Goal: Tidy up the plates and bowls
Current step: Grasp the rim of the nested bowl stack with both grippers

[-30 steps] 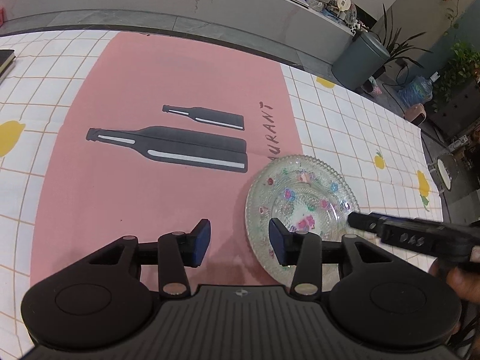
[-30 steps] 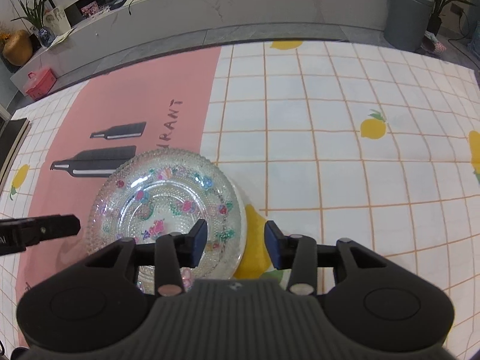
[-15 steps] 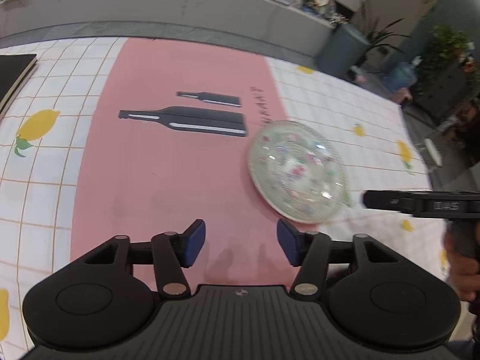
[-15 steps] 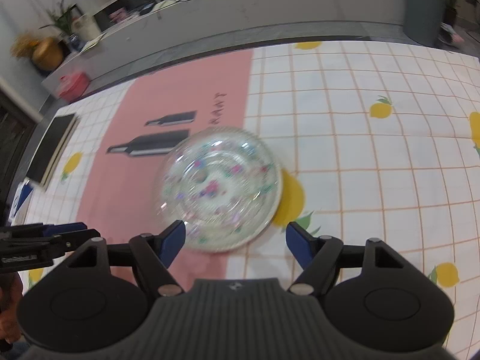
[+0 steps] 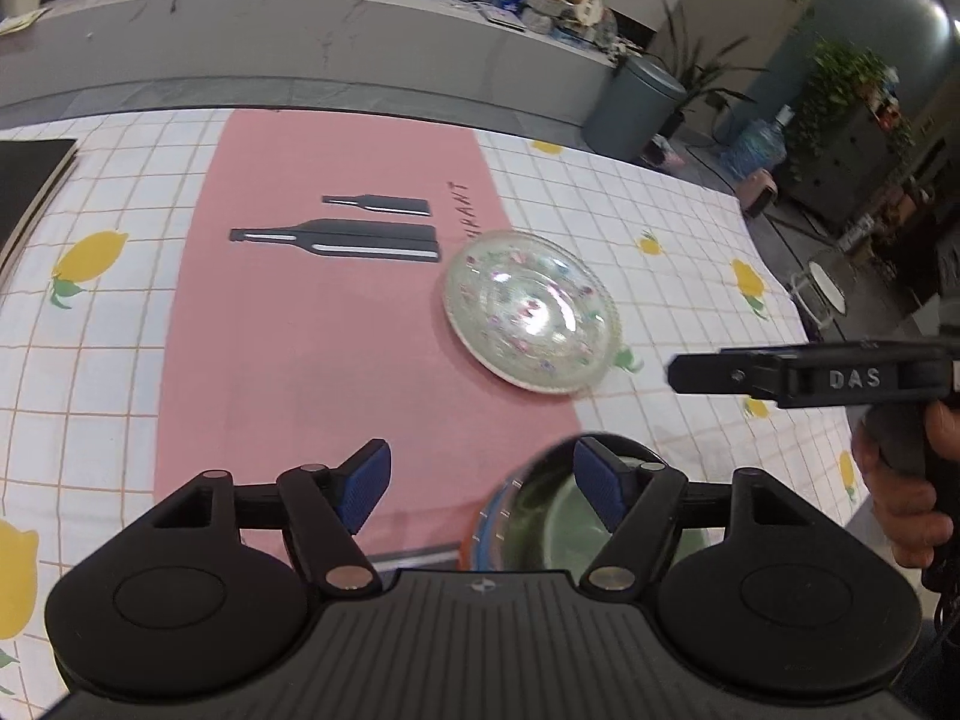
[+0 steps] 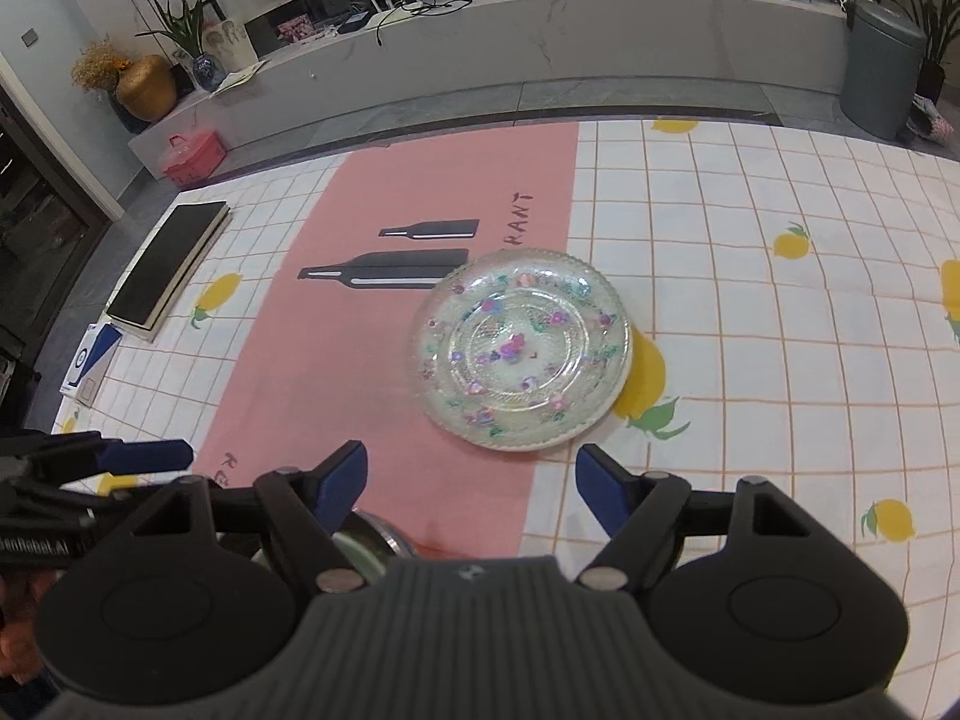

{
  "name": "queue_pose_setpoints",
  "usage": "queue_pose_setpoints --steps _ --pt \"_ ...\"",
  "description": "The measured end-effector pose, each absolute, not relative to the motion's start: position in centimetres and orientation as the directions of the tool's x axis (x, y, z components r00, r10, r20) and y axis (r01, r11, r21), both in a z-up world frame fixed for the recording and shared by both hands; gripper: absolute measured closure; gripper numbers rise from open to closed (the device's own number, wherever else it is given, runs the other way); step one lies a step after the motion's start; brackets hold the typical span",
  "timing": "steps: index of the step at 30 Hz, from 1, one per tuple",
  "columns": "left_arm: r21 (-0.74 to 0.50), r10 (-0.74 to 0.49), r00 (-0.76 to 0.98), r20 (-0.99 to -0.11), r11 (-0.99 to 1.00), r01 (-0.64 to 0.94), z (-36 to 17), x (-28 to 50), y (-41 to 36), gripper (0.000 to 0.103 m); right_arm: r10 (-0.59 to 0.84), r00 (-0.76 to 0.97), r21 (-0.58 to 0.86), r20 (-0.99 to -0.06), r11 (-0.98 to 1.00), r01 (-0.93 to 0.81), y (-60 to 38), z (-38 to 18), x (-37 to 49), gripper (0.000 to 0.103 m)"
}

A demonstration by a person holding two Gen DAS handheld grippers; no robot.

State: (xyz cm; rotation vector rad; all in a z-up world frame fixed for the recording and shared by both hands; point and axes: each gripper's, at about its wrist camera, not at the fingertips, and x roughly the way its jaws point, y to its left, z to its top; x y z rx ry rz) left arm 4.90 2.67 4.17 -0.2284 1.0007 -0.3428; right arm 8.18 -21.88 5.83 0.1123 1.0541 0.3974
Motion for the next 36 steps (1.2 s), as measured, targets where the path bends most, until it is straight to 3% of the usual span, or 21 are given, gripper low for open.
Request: queue_pose_setpoints --steps 13,36 --pt "-0.298 -0.384 0.399 -0.833 0.918 0.262 1.7 3.2 -0.1 0.021 0.383 0.386 0.328 -0.839 0.923 -0.204 -22.0 3.7 5.8 0.028" --pt "-0.277 -0.351 0.328 -0.877 0.927 0.252 -0.8 2.4 -1.7 0.021 0.317 0.297 0.237 -0.9 0.932 -0.275 -18.6 -0.4 4.7 0.028"
